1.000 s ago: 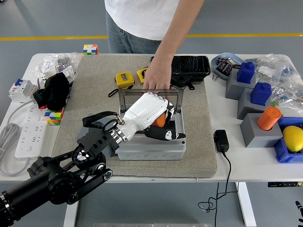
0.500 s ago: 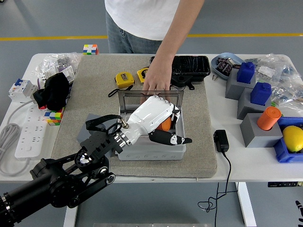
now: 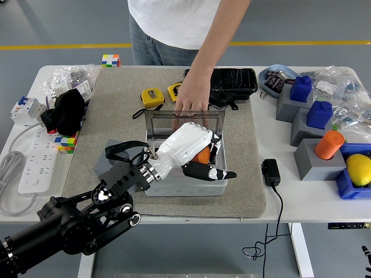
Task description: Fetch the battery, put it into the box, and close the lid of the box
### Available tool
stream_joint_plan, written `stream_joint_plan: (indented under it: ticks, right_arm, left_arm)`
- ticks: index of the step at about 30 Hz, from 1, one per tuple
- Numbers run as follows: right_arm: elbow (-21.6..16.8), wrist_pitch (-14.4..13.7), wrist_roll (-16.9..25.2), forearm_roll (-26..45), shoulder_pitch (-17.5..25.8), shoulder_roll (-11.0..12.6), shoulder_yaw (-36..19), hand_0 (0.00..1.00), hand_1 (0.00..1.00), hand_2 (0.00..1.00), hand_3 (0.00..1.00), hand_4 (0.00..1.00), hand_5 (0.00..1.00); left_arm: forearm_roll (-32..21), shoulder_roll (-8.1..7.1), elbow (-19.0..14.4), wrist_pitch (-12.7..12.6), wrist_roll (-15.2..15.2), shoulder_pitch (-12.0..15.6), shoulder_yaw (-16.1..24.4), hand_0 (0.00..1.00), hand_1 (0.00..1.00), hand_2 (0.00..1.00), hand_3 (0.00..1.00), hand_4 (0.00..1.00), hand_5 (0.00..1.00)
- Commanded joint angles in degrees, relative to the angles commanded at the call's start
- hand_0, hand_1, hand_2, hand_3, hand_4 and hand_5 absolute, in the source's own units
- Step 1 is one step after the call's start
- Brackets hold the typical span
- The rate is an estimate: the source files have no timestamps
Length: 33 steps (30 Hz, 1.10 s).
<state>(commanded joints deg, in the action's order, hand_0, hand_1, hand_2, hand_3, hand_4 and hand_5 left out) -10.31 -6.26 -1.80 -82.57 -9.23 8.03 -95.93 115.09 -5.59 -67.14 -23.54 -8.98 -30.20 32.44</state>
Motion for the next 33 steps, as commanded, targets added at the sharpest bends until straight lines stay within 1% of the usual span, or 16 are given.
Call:
stream_joint_plan:
  ticks: [1,2,7,8,11,19,20,25,26,31,32,33]
  right_arm:
    - [0.0,0.01,-0.01,-0.02,0.02,0.0,0.02,0.847,0.842,0.798,0.825,0.998,0.99]
    - [0.0,0.01,-0.02,-0.01,0.03,0.0,0.04,0.847,0.841,0.8,0.824,0.998,0.99]
    - [0.0,0.01,-0.07,-0.04,0.1,0.01,0.02,0.847,0.841,0.8,0.824,0.998,0.99]
    - [0.0,0.01,-0.08,-0.02,0.1,0.03,0.04,0.846,0.841,0.8,0.823,0.998,0.989]
    - [0.0,0.03,-0.07,0.03,0.15,0.04,0.09,0.846,0.841,0.8,0.823,0.998,0.989]
    - [0.0,0.07,-0.09,0.03,0.05,0.05,0.1,0.846,0.841,0.8,0.823,0.998,0.989]
    - [0.0,0.07,-0.11,0.02,0.03,0.02,0.03,0.843,0.838,0.799,0.823,0.998,0.988]
    - [0.0,0.11,-0.07,0.19,-0.02,0.06,0.11,0.843,0.838,0.799,0.823,0.998,0.988]
    - [0.0,0.12,-0.07,0.2,-0.03,0.06,0.1,0.843,0.833,0.798,0.824,0.998,0.986]
    - [0.0,0.19,-0.05,0.27,-0.03,0.04,0.14,0.843,0.833,0.798,0.824,0.998,0.986]
    - [0.0,0.2,-0.03,0.31,-0.05,0.04,0.16,0.843,0.83,0.795,0.823,0.998,0.986]
    - [0.0,0.21,-0.03,0.33,-0.07,0.03,0.18,0.843,0.83,0.795,0.823,0.998,0.986]
  left_arm:
    - [-0.18,0.0,0.06,0.16,-0.19,0.03,0.06,0.068,0.002,0.027,0.013,0.998,0.998]
    - [-0.27,0.04,0.16,0.23,-0.36,0.03,0.13,0.128,0.049,0.088,0.066,0.998,0.998]
    - [-0.04,0.1,0.23,0.34,-0.43,0.09,0.28,0.128,0.049,0.088,0.066,0.998,0.998]
    - [0.05,0.11,0.24,0.36,-0.4,0.09,0.29,0.152,0.066,0.1,0.084,0.998,0.998]
    - [0.48,0.15,0.36,0.61,-0.28,0.05,0.42,0.152,0.066,0.1,0.084,0.998,0.998]
    - [0.58,0.12,0.95,0.6,-0.7,-0.52,0.73,0.166,0.075,0.108,0.09,0.998,0.998]
    - [0.58,0.1,1.0,0.61,-0.77,-0.56,0.72,0.203,0.117,0.131,0.112,0.998,0.998]
    - [0.71,0.02,1.06,0.53,-0.98,-0.53,0.86,0.203,0.117,0.131,0.112,0.998,0.998]
    - [0.75,0.02,1.09,0.55,-0.98,-0.51,0.92,0.293,0.267,0.254,0.264,0.998,0.998]
    - [0.79,0.08,1.47,1.13,-1.09,-0.49,1.12,0.293,0.267,0.254,0.264,0.998,0.998]
    - [0.86,0.09,1.56,1.26,-1.12,-0.49,1.16,0.458,0.558,0.511,0.509,0.998,0.998]
    - [0.94,0.09,1.63,1.33,-1.14,-0.48,1.18,0.458,0.558,0.511,0.509,0.998,0.998]
